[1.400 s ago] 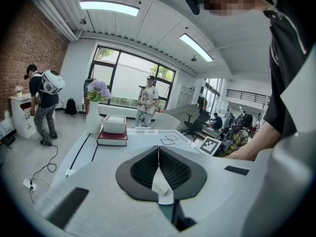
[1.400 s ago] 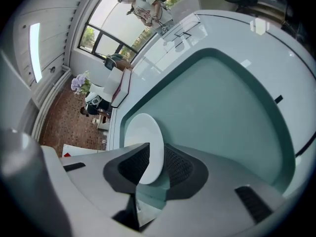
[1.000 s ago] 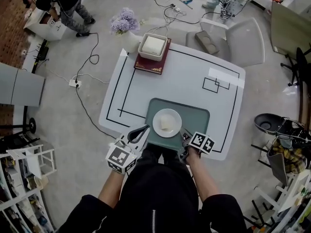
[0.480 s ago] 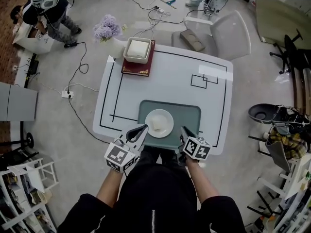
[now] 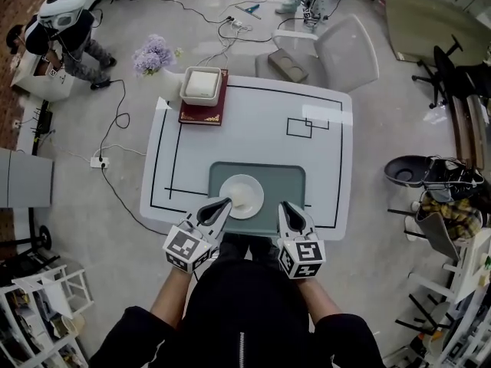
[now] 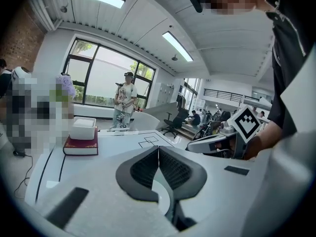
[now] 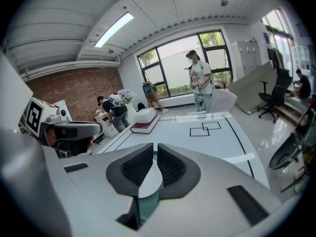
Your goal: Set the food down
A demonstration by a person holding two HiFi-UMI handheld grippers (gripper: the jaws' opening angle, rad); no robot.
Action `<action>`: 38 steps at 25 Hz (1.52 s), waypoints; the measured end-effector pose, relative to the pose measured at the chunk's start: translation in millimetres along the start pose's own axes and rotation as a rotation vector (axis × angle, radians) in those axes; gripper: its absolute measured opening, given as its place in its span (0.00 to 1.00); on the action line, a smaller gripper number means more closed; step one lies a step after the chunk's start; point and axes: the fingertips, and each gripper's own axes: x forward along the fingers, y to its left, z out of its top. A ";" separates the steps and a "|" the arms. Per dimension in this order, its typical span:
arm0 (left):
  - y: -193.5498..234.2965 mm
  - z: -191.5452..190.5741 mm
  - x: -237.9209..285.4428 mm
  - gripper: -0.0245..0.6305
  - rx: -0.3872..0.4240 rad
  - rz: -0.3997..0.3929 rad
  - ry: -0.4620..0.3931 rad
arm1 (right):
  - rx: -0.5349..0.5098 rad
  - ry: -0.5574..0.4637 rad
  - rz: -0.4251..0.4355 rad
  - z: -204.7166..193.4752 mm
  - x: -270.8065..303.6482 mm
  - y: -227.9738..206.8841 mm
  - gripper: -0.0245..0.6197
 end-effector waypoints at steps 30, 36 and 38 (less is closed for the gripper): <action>-20.8 -2.0 -25.3 0.05 0.024 0.027 -0.028 | -0.270 -0.141 0.076 31.7 -68.4 52.3 0.05; -23.4 -1.2 -28.5 0.05 0.029 0.033 -0.027 | -0.269 -0.129 0.061 41.4 -68.6 50.1 0.05; -22.9 -1.8 -29.2 0.05 0.034 0.036 -0.027 | -0.272 -0.127 0.060 42.7 -67.6 50.7 0.05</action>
